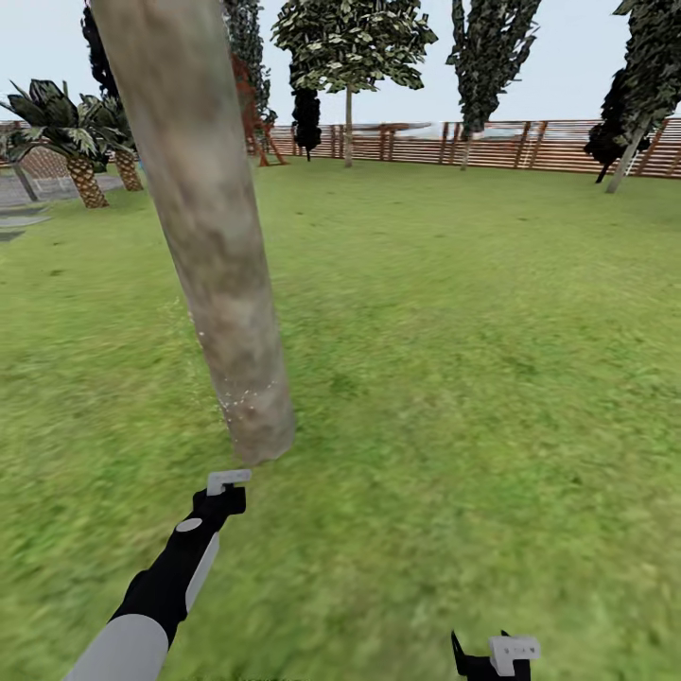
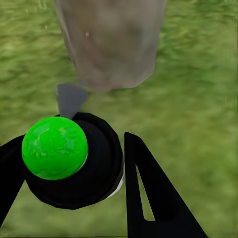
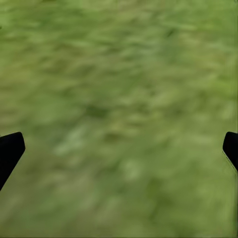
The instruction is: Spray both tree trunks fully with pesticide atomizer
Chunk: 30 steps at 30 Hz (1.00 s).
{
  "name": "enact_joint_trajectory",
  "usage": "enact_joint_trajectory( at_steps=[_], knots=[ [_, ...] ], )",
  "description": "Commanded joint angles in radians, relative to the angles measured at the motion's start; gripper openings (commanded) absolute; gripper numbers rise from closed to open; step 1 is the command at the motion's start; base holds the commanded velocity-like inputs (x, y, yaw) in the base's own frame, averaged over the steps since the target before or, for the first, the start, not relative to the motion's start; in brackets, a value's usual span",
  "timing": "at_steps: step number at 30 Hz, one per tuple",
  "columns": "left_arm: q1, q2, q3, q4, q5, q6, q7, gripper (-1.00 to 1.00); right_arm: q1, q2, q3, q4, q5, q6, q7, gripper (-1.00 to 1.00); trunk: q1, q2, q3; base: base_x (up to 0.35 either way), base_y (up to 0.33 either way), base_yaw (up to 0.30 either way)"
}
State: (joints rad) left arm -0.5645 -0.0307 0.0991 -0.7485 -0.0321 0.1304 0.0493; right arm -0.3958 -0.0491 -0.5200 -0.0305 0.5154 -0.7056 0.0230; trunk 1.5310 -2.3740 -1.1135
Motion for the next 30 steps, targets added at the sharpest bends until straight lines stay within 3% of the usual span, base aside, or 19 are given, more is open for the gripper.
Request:
enact_joint_trajectory(
  at_steps=[1, 20, 25, 30],
  knots=[
    [0.000, 0.000, 0.000, 0.000, 0.000, 0.000, 0.000, -1.00, 0.000, 0.000, 0.000, 0.000, 0.000, 0.000, 0.000, 1.00, 0.000, 0.000, 0.000, 0.000, -0.270, 0.278],
    [0.000, 0.000, 0.001, 0.000, 0.000, 0.000, 0.001, -1.00, 0.000, 0.000, 0.000, 0.000, 0.000, 0.000, 0.000, 1.00, 0.000, 0.000, 0.000, 0.076, -0.270, 0.278],
    [0.000, 0.000, 0.000, 0.000, 0.000, 0.001, 0.001, -1.00, 0.000, 0.000, 0.000, 0.000, 0.000, 0.000, 0.000, 1.00, 0.000, 0.000, 0.000, 0.111, -0.270, 0.090],
    [-0.003, -0.013, -0.080, -0.004, -0.002, 0.029, 0.008, -1.00, 0.000, -0.001, -0.001, 0.000, 0.000, 0.000, -0.001, 1.00, 0.000, 0.000, 0.000, 0.142, -0.266, 0.001]
  ],
)
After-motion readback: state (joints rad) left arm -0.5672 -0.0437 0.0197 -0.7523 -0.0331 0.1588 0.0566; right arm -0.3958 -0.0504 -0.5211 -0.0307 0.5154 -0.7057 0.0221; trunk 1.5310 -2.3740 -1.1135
